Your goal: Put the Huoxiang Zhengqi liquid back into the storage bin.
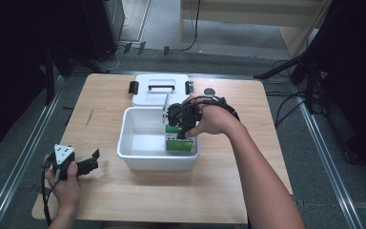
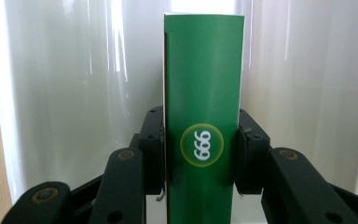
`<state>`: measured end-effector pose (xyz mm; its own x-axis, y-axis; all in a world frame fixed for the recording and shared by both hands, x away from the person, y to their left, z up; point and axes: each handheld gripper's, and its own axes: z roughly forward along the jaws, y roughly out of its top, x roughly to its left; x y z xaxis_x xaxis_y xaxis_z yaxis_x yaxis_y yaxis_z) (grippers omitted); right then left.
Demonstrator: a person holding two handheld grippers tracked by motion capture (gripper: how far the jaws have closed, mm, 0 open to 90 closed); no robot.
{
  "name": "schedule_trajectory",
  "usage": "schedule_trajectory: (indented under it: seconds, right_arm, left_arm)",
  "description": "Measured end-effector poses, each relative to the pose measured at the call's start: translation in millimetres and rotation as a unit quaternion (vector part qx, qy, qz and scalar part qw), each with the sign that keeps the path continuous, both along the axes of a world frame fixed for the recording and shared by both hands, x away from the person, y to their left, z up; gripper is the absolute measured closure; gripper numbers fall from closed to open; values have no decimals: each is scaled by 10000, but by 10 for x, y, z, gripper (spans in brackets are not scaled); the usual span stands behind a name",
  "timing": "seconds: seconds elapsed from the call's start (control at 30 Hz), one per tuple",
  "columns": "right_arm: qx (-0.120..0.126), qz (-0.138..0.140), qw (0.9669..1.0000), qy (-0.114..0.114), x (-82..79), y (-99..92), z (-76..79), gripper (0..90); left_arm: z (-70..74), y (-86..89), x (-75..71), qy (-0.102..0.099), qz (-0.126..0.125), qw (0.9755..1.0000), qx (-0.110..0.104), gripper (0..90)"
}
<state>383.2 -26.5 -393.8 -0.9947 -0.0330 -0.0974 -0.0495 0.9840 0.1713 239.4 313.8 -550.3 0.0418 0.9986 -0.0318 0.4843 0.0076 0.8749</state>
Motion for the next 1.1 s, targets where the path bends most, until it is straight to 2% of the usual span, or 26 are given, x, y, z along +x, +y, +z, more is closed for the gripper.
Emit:
schedule_trajectory:
  seconds: [0.13,0.23,0.3,0.37,0.4,0.43,0.47,0.5,0.53,0.57,0.63,0.67,0.7,0.77,0.8,0.87,0.93,1.03,1.1]
  right_arm:
    - [72,-51,9999,62,-3,-3,4,598]
    - [133,-179,9997,97,-17,-15,35,531]
    - [262,-269,9992,130,-19,-26,60,469]
    - [496,-458,9976,151,-19,-52,121,383]
    - [496,-458,9976,151,-19,-52,121,383]
    - [735,-645,9951,160,-34,-74,170,345]
    - [735,-645,9951,160,-34,-74,170,345]
    - [866,-757,9932,166,-42,-87,190,299]
    - [1106,-981,9889,175,-61,-109,221,262]
    - [1106,-981,9889,175,-61,-109,221,262]
    - [1279,-1152,9850,119,-78,-133,251,237]
    - [1388,-1276,9821,2,-86,-159,277,204]
    - [1388,-1276,9821,2,-86,-159,277,204]
    - [1584,-1508,9757,-165,-91,-213,314,150]
    - [1584,-1508,9757,-165,-91,-213,314,150]
    - [1733,-1698,9698,-249,-100,-262,341,128]
    - [1891,-1892,9630,-322,-110,-319,370,67]
    - [2024,-2007,9578,-376,-121,-417,396,14]
    - [2128,-2205,9507,-477,-125,-488,403,14]
  left_arm:
    - [0,-2,0,2,7,10000,-14,6]
    - [0,-2,0,3,7,10000,-11,6]
    - [0,0,0,2,1,10000,0,6]
    - [0,-1,-1,4,5,10000,-16,6]
    - [0,-1,-1,3,5,10000,-18,6]
    - [0,-1,-1,2,4,10000,-18,6]
    - [0,-1,-1,2,4,10000,-18,6]
    - [0,-1,-1,3,5,10000,-17,6]
    - [0,-2,-1,4,7,10000,-17,6]
    - [0,-2,0,3,7,10000,-17,6]
    - [0,-1,-1,4,5,10000,-15,6]
    - [0,-2,0,6,6,10000,-13,6]
    - [0,-2,0,5,9,10000,-11,6]
    - [0,-2,0,4,7,10000,-9,6]
    - [0,-2,0,4,7,10000,-9,5]
    - [0,-1,0,11,8,10000,-10,6]
    - [0,0,0,11,5,10000,-12,5]
    - [-1,-1,1,8,6,10000,-10,6]
    - [0,-1,1,4,6,10000,-1,6]
